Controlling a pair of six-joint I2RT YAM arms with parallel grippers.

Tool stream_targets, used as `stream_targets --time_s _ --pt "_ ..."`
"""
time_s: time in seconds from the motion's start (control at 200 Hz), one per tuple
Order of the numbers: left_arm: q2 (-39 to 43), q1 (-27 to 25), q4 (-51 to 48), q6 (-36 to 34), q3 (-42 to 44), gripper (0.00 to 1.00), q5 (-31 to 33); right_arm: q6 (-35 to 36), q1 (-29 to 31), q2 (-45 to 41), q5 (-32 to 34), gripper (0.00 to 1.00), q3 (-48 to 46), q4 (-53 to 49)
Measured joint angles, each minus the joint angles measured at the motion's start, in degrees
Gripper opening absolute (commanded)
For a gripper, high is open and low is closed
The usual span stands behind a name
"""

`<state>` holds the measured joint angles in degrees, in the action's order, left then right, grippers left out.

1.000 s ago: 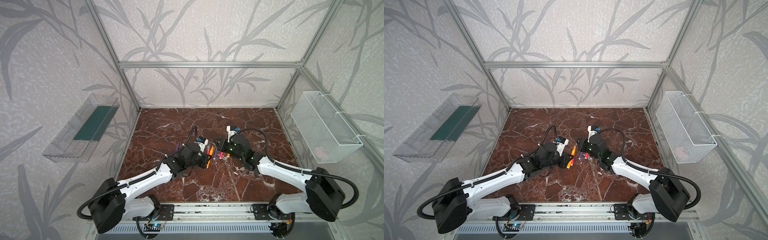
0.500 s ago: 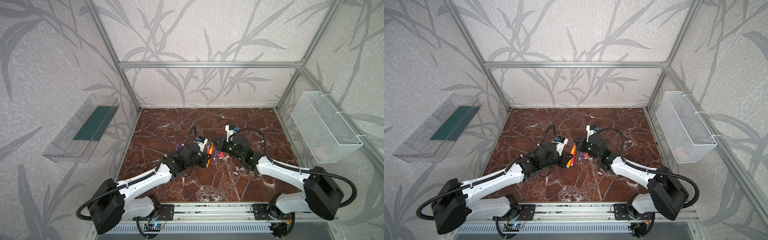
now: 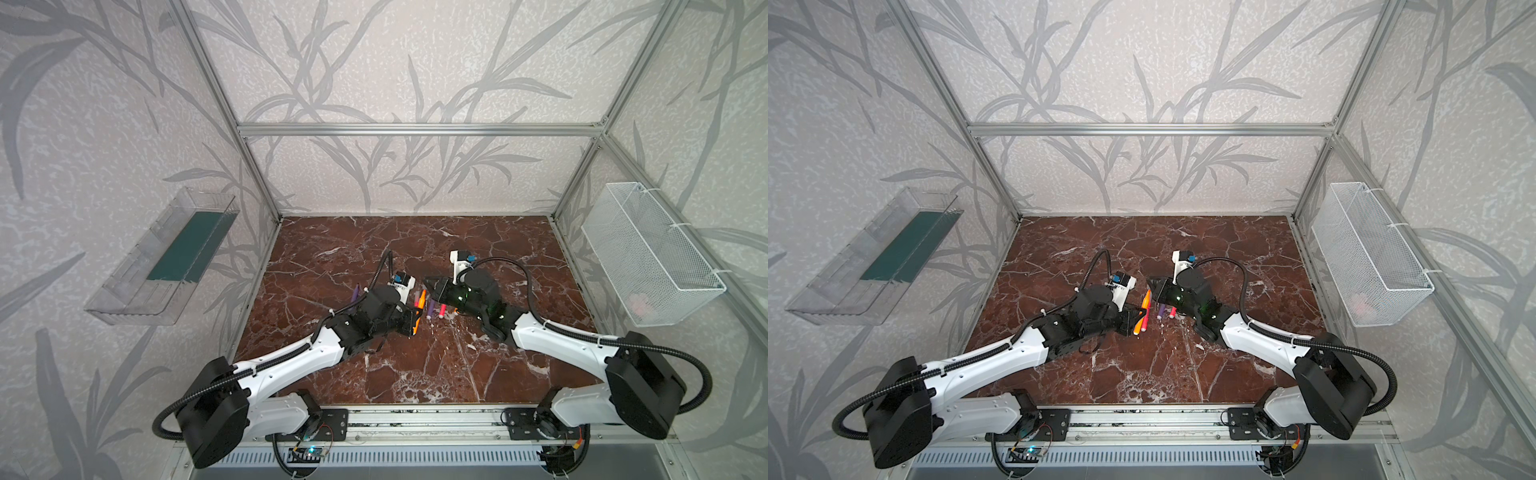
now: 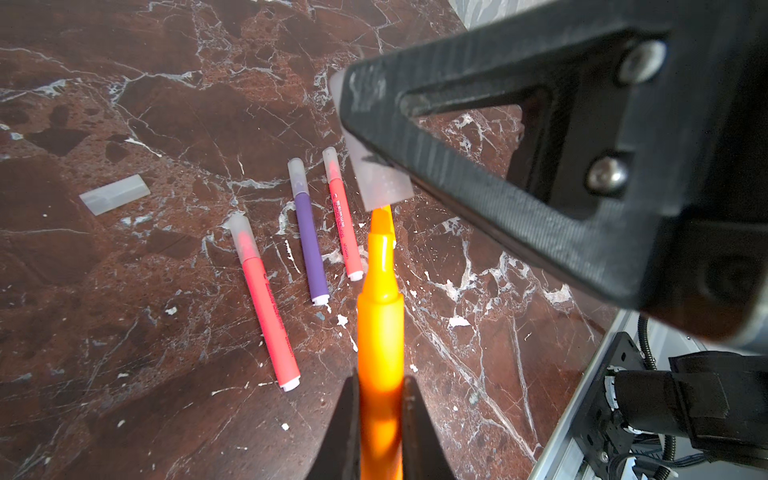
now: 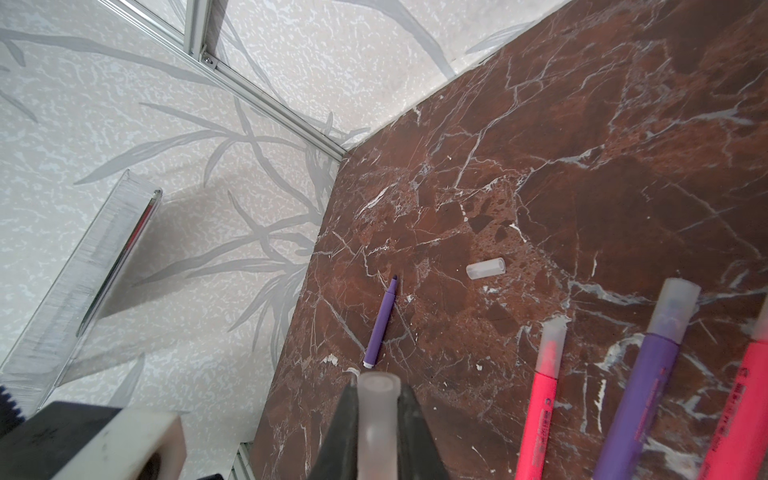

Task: Insert the pens into the pen caps
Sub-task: 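Push the white cap down onto the orange marker tip with the right gripper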

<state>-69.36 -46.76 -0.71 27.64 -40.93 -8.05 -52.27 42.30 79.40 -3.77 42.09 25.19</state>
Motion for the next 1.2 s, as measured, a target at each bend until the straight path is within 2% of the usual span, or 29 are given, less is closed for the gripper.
stream_targets --time_s 0.575,0.905,1.199 --pt "0.0 0.81 1.22 2.19 0.0 0.0 2.08 -0.07 2.23 0.72 2.05 0.0 -0.28 0.83" --pt "1.18 6.05 6.6 7.32 1.42 0.0 -7.04 -0.26 2.45 0.83 3.13 0.0 -1.79 7.06" --pt "1.53 9.42 12.37 10.84 4.24 0.0 -15.23 -1.75 2.29 1.79 1.92 0.0 -5.66 16.9"
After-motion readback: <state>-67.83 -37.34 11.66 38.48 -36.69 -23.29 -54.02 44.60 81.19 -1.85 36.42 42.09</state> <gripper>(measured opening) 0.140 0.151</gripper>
